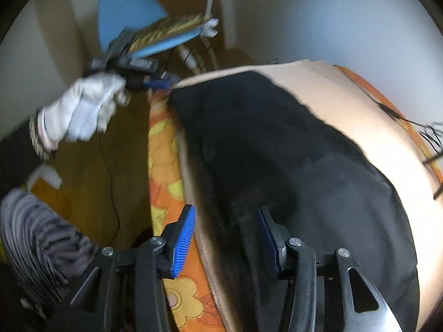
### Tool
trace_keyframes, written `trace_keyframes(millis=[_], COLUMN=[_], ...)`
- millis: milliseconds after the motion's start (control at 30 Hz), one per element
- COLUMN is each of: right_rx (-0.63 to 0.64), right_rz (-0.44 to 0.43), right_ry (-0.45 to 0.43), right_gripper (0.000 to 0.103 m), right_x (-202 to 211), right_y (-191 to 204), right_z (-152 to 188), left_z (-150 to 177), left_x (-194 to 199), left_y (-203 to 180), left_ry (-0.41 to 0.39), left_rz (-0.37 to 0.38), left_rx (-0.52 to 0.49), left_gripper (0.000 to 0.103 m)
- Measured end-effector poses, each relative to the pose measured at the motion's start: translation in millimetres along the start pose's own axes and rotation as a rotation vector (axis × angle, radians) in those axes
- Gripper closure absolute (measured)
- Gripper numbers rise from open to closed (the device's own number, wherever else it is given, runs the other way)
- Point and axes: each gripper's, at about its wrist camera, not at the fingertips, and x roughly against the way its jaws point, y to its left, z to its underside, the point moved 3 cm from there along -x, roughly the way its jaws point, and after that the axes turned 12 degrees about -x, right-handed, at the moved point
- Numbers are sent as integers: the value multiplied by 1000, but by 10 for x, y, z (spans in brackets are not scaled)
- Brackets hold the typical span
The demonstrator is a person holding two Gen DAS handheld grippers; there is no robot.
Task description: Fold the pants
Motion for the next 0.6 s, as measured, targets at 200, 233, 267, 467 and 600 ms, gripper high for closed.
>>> trace_keyframes(millis=[200, 233, 267, 467, 600], right_rx=[-87, -154, -205, -441, -530], right_rz=[64, 82, 99, 221, 287], right_ry=[7, -11, -23, -56, -57], right_gripper=[55, 55, 55, 55, 55], right_x=[319, 463, 572, 1195, 1453], right_y=[-254, -409, -527, -1054, -1223], right_z=[397, 506, 597, 1336, 1751], left_z=[-22, -23, -24, -9, -5], left_x=[-74, -88, -97, -109, -89], left_y=[-121, -125, -133, -194, -144], left_ry=[1, 1, 0, -16, -27], left_rz=[-2, 3, 3, -17, -16], left_rx=[-41, -34, -35, -47, -20], left_gripper=[66, 66, 66, 71, 80])
